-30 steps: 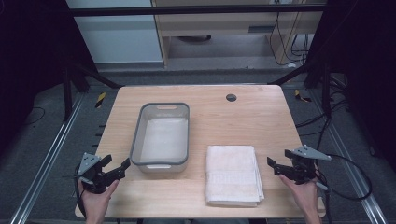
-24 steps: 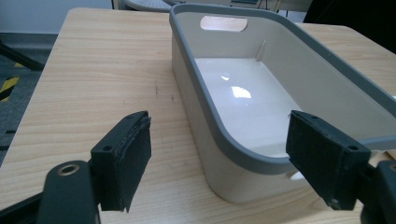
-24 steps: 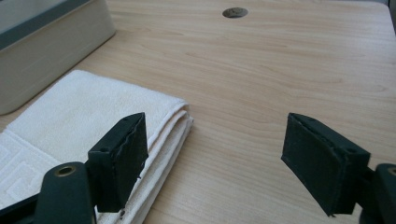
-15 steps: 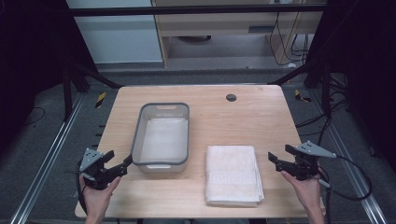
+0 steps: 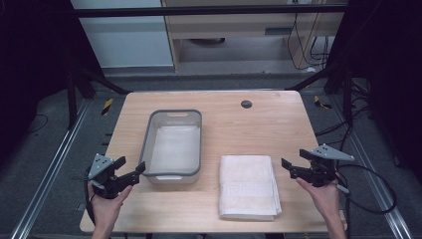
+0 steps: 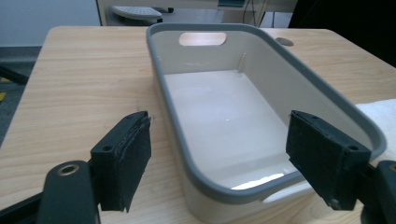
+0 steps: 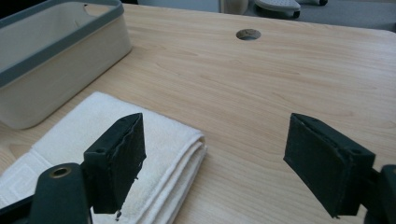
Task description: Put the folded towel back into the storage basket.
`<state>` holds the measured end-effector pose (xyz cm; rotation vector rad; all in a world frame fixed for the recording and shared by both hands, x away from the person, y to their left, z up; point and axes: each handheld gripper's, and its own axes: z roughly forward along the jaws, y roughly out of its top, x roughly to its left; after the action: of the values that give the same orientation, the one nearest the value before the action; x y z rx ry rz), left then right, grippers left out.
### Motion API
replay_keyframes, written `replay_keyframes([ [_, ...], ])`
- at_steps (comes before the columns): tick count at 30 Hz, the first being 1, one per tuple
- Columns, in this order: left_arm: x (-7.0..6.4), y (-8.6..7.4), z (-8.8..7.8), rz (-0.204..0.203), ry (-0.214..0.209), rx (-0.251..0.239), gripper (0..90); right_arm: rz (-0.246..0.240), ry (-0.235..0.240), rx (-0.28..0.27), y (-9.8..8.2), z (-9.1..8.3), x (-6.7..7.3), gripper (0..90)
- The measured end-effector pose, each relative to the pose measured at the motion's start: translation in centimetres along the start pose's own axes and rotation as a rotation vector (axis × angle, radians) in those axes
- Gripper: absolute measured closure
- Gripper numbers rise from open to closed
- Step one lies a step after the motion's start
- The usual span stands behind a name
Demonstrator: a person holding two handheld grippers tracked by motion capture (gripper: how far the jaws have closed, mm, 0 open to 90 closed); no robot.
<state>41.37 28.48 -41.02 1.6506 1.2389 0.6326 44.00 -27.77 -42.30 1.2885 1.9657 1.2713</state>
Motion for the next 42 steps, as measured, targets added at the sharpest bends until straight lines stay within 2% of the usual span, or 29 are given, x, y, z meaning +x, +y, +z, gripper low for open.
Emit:
replay_keyframes([
  [5, -1.4, 0.8, 0.4, 0.016, -0.029, -0.009, 21.2, 0.002, 0.013, -0.017, 1.0, 0.2, 0.4, 20.3],
  [6, -2.1, 1.1, 0.6, 0.025, -0.037, -0.012, 21.3, 0.005, 0.017, -0.021, 1.2, 0.2, 0.4, 20.4],
  [7, -2.1, 1.1, 0.6, 0.025, -0.037, -0.012, 21.3, 0.006, 0.017, -0.023, 1.3, 0.2, 0.5, 20.4],
  [9, -3.0, 1.4, 1.0, 0.042, -0.053, -0.011, 21.3, 0.002, 0.02, -0.031, 1.6, 0.3, 0.6, 20.4],
  [18, -5.7, 1.8, 1.7, 0.067, -0.106, -0.018, 21.6, 0.005, 0.039, -0.041, 2.5, 0.7, 1.1, 20.3],
  [19, -6.4, 1.7, 1.9, 0.074, -0.122, -0.013, 21.7, 0.0, 0.043, -0.041, 2.5, 0.9, 1.2, 20.0],
  [23, -7.3, 1.5, 2.2, 0.085, -0.145, -0.003, 22.1, 0.005, 0.05, -0.041, 2.3, 1.2, 1.3, 19.7],
  [24, -8.0, 1.3, 2.3, 0.088, -0.158, 0.003, 22.4, 0.006, 0.051, -0.025, 2.2, 1.4, 1.3, 19.2],
  [27, -8.8, 1.0, 2.7, 0.097, -0.176, 0.014, 22.7, 0.016, 0.056, -0.026, 2.0, 1.4, 1.2, 19.2],
  [30, -9.7, 0.6, 3.0, 0.114, -0.187, 0.029, 22.7, 0.004, 0.051, -0.01, 1.9, 1.5, 1.3, 18.8],
  [42, -12.2, -1.0, 3.5, 0.146, -0.234, 0.077, 23.5, -0.018, 0.064, 0.036, 1.4, 2.3, 1.8, 18.7],
])
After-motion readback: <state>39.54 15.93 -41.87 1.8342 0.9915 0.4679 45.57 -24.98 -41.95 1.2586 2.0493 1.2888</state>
